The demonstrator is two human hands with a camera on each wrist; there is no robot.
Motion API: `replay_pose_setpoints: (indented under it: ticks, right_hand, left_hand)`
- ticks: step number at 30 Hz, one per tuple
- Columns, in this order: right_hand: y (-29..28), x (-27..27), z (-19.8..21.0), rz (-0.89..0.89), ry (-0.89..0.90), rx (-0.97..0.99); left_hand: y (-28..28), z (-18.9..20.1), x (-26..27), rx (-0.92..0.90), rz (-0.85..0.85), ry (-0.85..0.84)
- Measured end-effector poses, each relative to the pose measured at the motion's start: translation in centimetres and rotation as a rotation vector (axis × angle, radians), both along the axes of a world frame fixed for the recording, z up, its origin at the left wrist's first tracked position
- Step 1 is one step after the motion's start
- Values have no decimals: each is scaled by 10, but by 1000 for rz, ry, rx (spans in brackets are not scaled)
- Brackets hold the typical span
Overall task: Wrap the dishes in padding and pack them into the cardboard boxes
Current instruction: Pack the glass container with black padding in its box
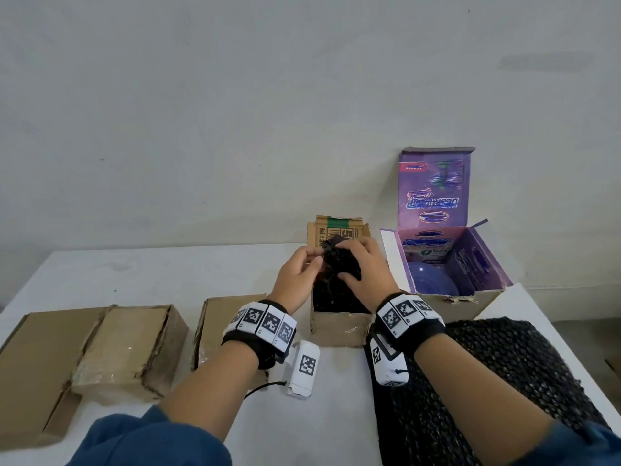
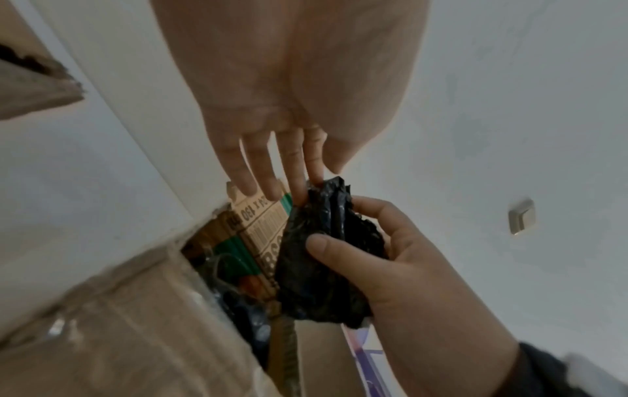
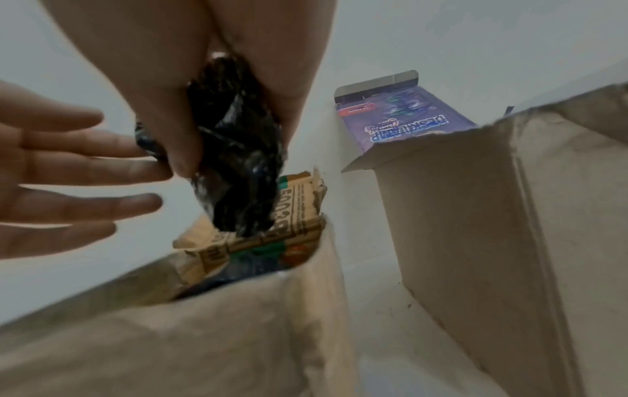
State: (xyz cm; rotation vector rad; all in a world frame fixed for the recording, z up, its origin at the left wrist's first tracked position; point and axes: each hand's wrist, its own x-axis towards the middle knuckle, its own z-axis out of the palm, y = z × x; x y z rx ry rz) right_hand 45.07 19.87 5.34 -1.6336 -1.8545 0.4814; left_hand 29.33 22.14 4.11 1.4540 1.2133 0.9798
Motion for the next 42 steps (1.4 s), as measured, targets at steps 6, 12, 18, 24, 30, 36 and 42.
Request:
replay_pose_setpoints:
  ticks: [6,12,18,24,30,36,42]
  right_hand:
    - [21,-4,-14,164,-389,36]
    - [35,-6,-19,214,-593,111]
    - [44,-6,-22,357,-736,145]
    - [43,-6,-28,476,-777,150]
    - [44,-14,-23,612,-808,-49]
    - [37,-10,-29,576,-618,-96]
    - [21,-1,-32,12,-351,-25]
  left_hand:
    - [7,-29,-10,-178,-14,236]
    - [4,-40,-10,-233,-10,131]
    - [7,-42,-12,-230,-15,101]
    - [7,-44,-13,-222,-11,98]
    - [7,-44,-14,-218,-22,120]
    - [8,-43,-12,-201,6,164]
    - [4,-45,-11,-198,12,159]
